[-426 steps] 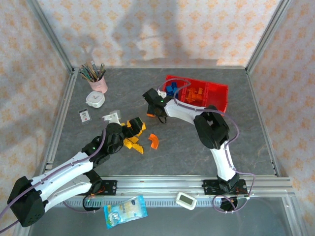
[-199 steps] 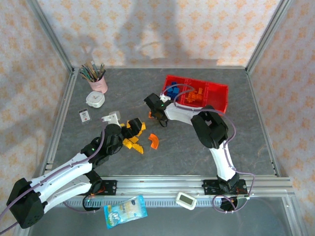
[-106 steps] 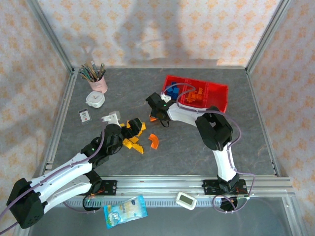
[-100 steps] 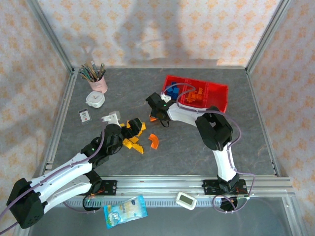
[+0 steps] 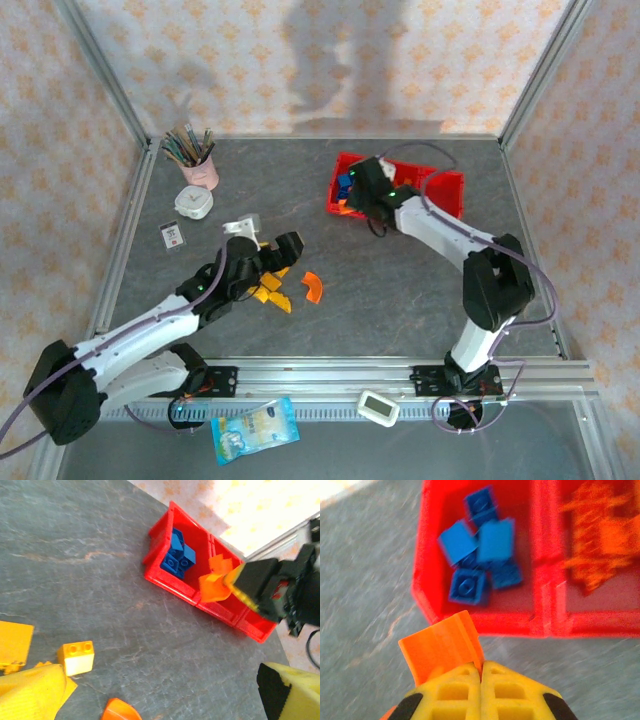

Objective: Sort the legos into containers by color
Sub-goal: Place the lego in the container, then pick up the lego from the bottom-center of the table.

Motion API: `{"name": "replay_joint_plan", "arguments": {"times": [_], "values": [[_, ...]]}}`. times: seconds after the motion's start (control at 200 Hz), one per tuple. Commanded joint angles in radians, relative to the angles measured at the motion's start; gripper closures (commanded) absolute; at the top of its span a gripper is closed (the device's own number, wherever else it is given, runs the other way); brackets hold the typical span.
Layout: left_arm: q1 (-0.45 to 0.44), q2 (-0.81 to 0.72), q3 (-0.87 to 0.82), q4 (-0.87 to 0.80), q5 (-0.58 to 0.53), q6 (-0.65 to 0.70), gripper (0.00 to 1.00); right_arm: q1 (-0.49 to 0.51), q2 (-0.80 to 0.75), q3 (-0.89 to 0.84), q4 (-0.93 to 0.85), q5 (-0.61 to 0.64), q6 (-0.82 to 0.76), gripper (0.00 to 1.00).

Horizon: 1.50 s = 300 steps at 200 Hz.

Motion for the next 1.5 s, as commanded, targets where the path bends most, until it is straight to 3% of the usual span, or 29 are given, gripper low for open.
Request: {"name": "replay_joint_plan", "arguments": {"times": [0.0,0.215,0.43,0.636,0.791,1.161,1.497], "values": [[-0.005,0.072,0.064,0.059,0.069,0.032,0.01,-0.083,0.003,-0.023,-0.048,0.021,-0.077,1.00],[-0.045,0.225,0.156,0.102,0.088,0.049,0.01,-0.226,0.077,0.004,-0.009,0.014,-0.138,1.00],[-0.055,0.296,0.205,0.123,0.094,0.060,0.01,-0.271,0.179,0.096,0.000,-0.009,-0.195,1.00],[-0.055,0.286,0.205,0.116,0.083,0.064,0.01,-0.264,0.154,0.114,0.007,-0.051,-0.221,0.74],[-0.055,0.239,0.176,0.103,0.051,0.066,0.01,-0.222,0.083,0.068,-0.008,-0.029,-0.223,0.63],[-0.048,0.008,0.045,-0.030,-0.063,0.046,0.01,0.035,-0.131,-0.160,0.000,-0.066,-0.217,0.50],[-0.034,-0.263,-0.069,-0.246,-0.180,-0.020,0.01,0.369,-0.123,-0.271,0.069,-0.089,-0.162,0.37]]}}
